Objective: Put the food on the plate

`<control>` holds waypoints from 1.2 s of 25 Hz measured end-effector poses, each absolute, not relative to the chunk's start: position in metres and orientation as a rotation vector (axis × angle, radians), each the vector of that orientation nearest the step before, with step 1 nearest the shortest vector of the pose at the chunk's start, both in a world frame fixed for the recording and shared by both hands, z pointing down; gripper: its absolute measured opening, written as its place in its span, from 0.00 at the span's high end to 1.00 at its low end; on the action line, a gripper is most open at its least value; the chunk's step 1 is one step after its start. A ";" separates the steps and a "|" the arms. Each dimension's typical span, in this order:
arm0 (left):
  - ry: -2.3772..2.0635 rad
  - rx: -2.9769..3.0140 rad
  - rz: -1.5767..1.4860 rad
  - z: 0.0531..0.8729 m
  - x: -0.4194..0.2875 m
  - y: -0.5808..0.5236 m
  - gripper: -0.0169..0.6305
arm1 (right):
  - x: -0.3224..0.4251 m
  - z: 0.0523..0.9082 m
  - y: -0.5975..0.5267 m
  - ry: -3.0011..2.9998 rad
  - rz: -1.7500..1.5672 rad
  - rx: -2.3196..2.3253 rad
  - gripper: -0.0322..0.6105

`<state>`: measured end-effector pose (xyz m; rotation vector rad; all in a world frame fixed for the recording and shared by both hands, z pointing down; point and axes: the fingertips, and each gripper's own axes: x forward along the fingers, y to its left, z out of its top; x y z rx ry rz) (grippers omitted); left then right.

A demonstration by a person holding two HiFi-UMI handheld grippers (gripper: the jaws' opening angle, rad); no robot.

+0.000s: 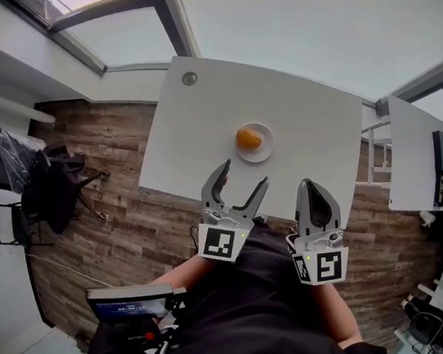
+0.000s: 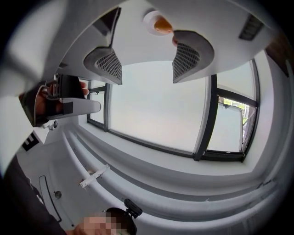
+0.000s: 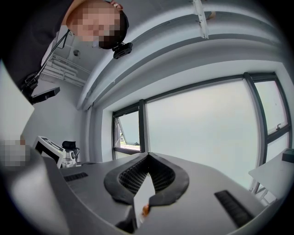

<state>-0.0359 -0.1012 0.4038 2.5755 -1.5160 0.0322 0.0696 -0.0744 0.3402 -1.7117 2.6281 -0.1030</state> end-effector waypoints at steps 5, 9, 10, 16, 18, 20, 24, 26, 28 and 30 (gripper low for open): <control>-1.522 2.597 -0.028 0.387 -0.046 -0.094 0.55 | 0.056 0.337 -0.079 2.649 -0.095 -1.667 0.95; -1.556 2.596 -0.036 0.380 -0.057 -0.089 0.63 | 0.044 0.337 -0.079 2.672 -0.090 -1.632 0.95; -1.571 2.595 -0.038 0.378 -0.060 -0.087 0.70 | 0.041 0.336 -0.079 2.676 -0.089 -1.624 0.95; -1.657 2.587 -0.029 0.372 -0.079 -0.081 0.92 | 0.029 0.336 -0.080 2.694 -0.086 -1.586 0.95; -1.675 2.571 -0.030 0.372 -0.083 -0.078 0.96 | 0.027 0.335 -0.077 2.697 -0.086 -1.575 0.95; -1.689 2.552 -0.023 0.373 -0.086 -0.077 0.96 | 0.024 0.335 -0.077 2.700 -0.084 -1.563 0.95; -1.706 2.541 -0.013 0.376 -0.090 -0.077 0.96 | 0.020 0.336 -0.078 2.713 -0.070 -1.553 0.95; -1.703 2.534 -0.009 0.377 -0.089 -0.077 0.96 | 0.019 0.337 -0.078 2.726 -0.060 -1.552 0.95; -1.698 2.524 -0.007 0.378 -0.089 -0.077 0.96 | 0.018 0.338 -0.078 2.731 -0.061 -1.547 0.95; -1.706 2.514 -0.007 0.379 -0.090 -0.078 0.96 | 0.018 0.338 -0.077 2.730 -0.065 -1.548 0.95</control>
